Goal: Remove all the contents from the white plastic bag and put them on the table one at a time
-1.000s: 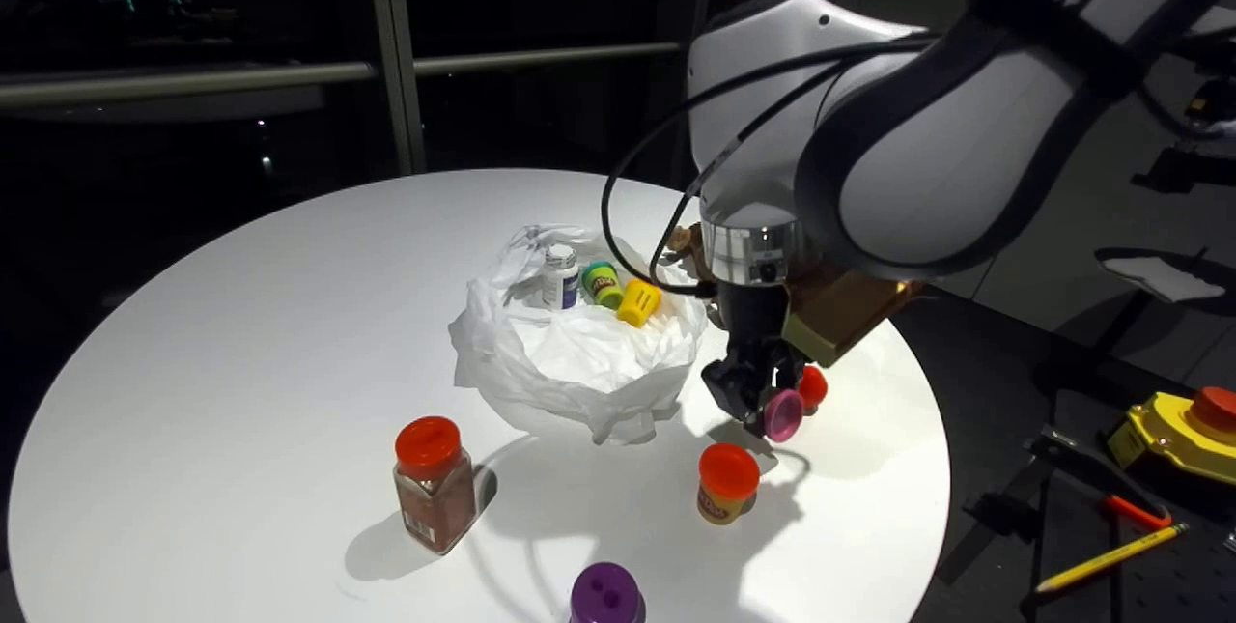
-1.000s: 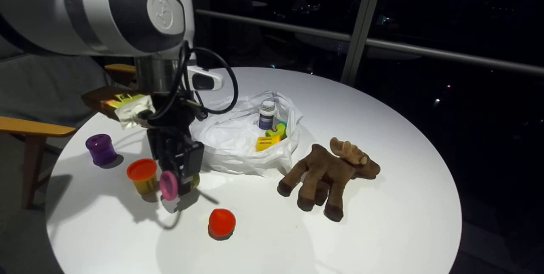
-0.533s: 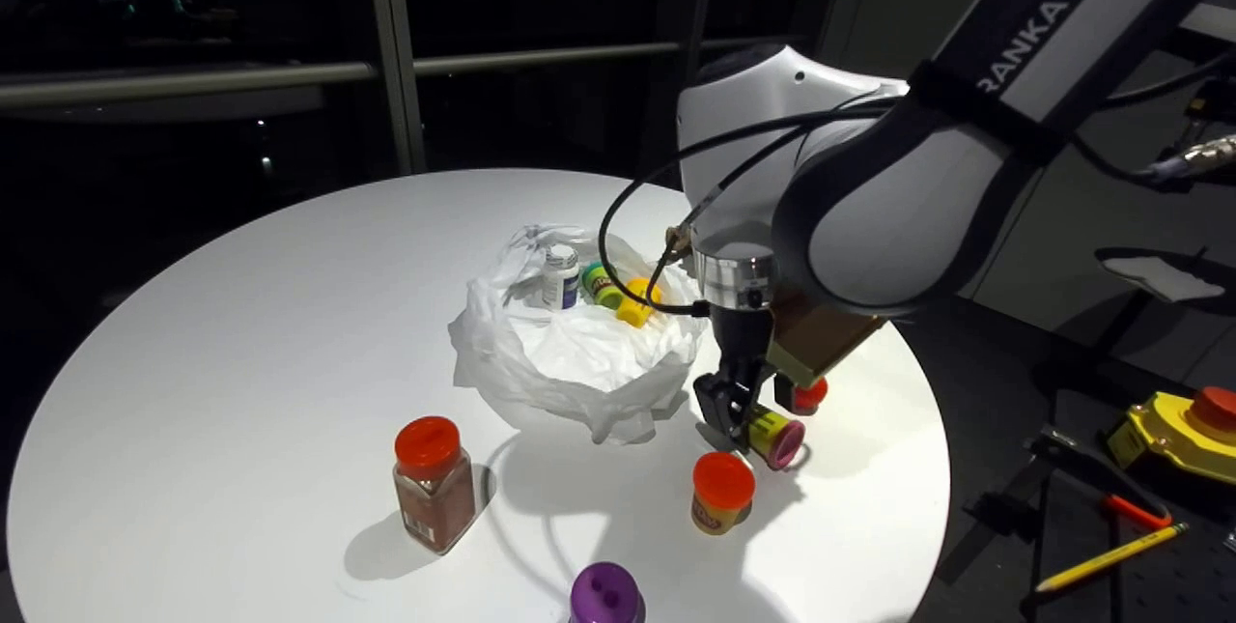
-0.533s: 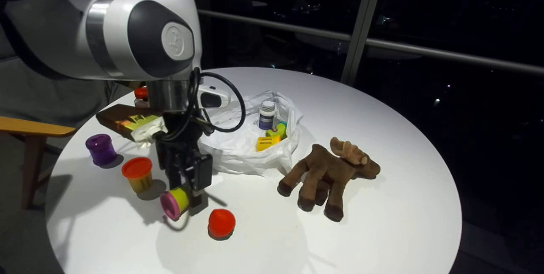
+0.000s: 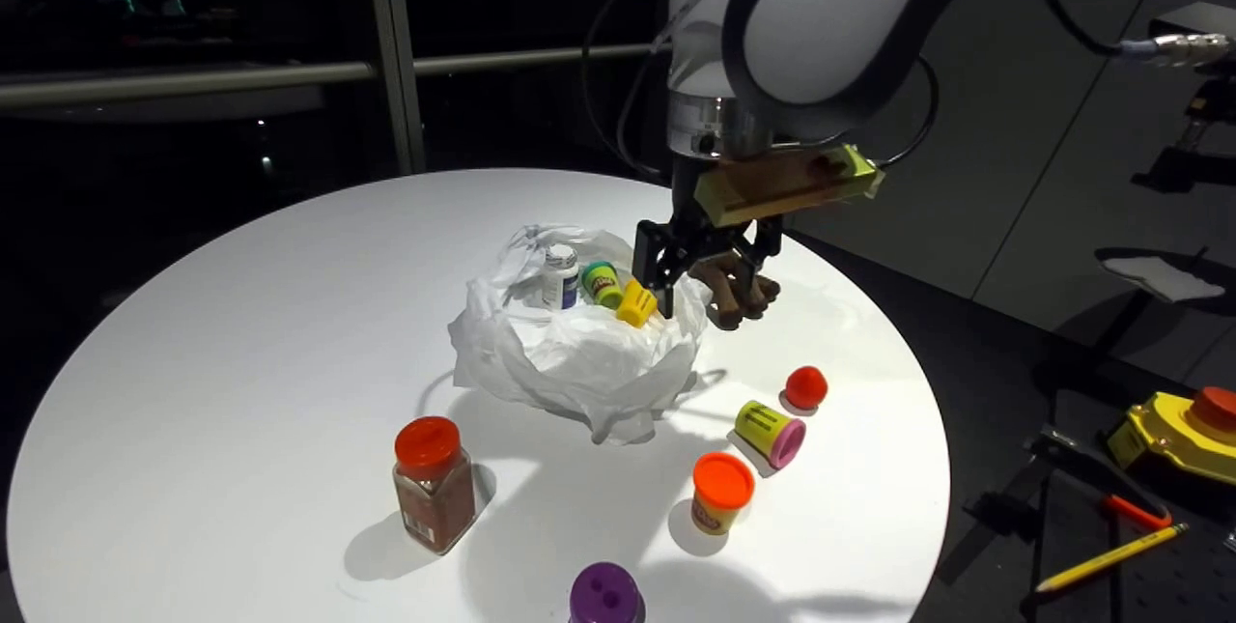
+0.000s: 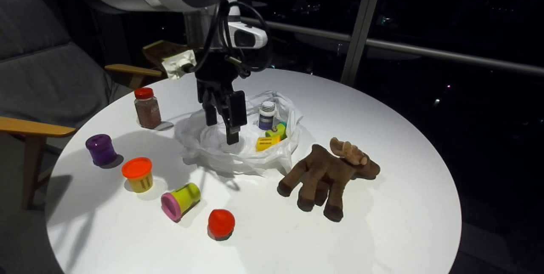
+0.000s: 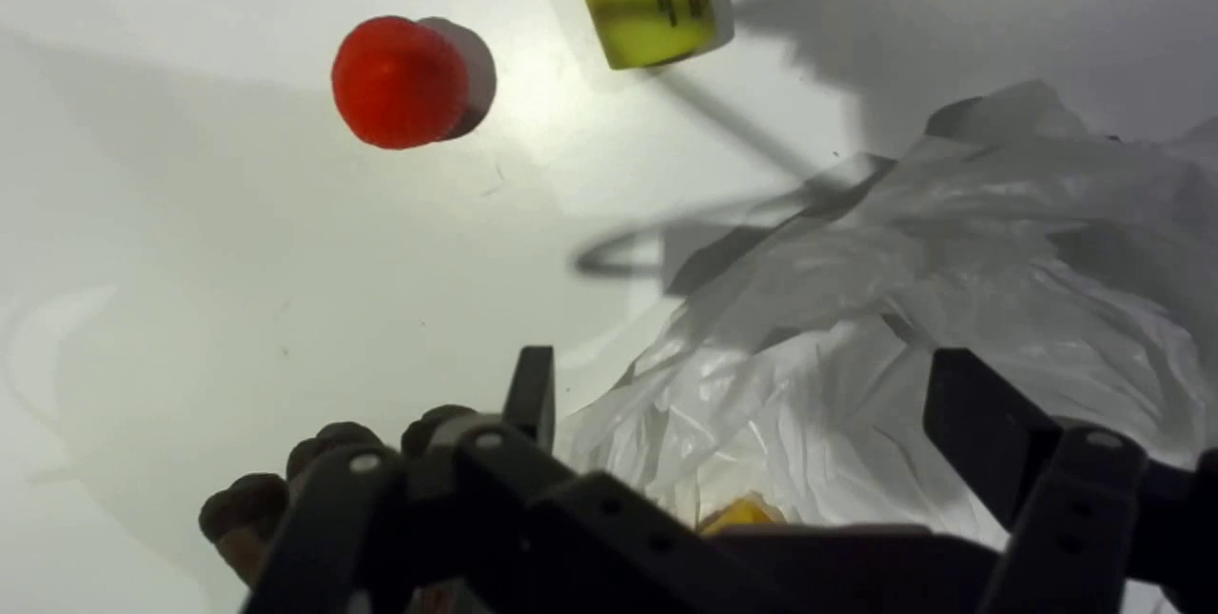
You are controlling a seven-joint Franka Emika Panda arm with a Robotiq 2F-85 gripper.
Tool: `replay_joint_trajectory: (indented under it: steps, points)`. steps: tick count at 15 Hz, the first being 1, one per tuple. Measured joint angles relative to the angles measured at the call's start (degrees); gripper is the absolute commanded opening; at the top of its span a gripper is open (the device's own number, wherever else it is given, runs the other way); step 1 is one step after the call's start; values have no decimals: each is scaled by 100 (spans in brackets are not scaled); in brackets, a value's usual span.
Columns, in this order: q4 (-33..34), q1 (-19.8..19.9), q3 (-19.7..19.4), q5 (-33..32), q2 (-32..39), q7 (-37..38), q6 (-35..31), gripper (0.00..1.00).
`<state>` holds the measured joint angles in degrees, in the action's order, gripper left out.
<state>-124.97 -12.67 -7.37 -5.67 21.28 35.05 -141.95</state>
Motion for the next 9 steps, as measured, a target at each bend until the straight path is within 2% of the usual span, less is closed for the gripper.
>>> replay_joint_trajectory:
  steps: [4,9]
  points:
    - [702,220,184,888,445,380,302,100]
    - [1505,183,318,1405,1367,1624,315,100]
